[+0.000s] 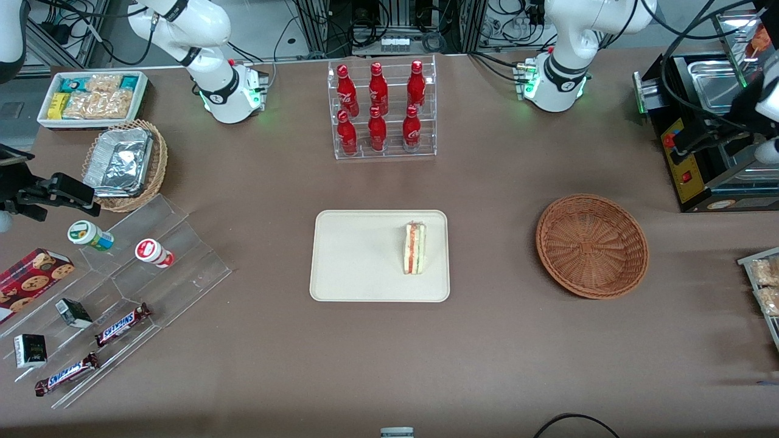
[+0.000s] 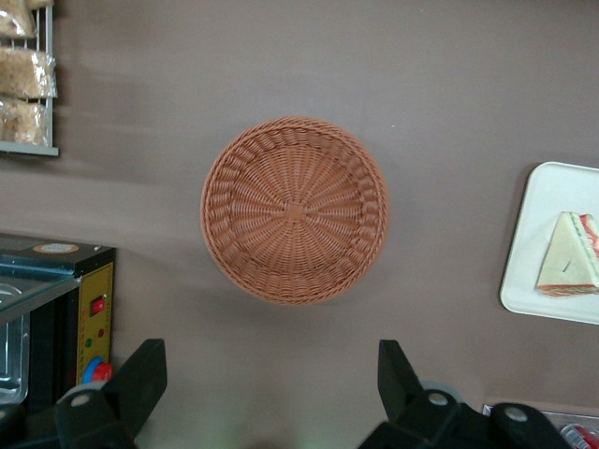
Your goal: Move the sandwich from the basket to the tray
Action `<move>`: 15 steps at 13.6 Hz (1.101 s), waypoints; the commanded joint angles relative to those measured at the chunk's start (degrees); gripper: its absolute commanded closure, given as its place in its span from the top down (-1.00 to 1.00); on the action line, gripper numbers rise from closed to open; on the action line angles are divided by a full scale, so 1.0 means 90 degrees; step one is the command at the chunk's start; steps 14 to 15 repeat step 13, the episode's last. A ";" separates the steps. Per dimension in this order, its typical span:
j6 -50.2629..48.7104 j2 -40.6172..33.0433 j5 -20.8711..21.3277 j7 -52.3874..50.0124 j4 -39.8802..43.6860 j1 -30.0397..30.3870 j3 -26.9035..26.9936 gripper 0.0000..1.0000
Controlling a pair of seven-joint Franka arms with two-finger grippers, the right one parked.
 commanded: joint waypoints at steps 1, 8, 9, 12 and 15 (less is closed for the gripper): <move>0.0045 -0.0132 -0.0098 0.0104 -0.0166 -0.0015 0.0298 1.00; 0.0007 0.0180 -0.0020 0.0456 0.0204 -0.0191 0.0233 1.00; 0.0006 0.0171 -0.0020 0.0456 0.0195 -0.0191 0.0135 1.00; 0.0006 0.0141 -0.0078 0.0921 0.0215 -0.0191 0.0075 1.00; -0.0004 0.0122 -0.0078 0.1098 0.0215 -0.0191 0.0037 1.00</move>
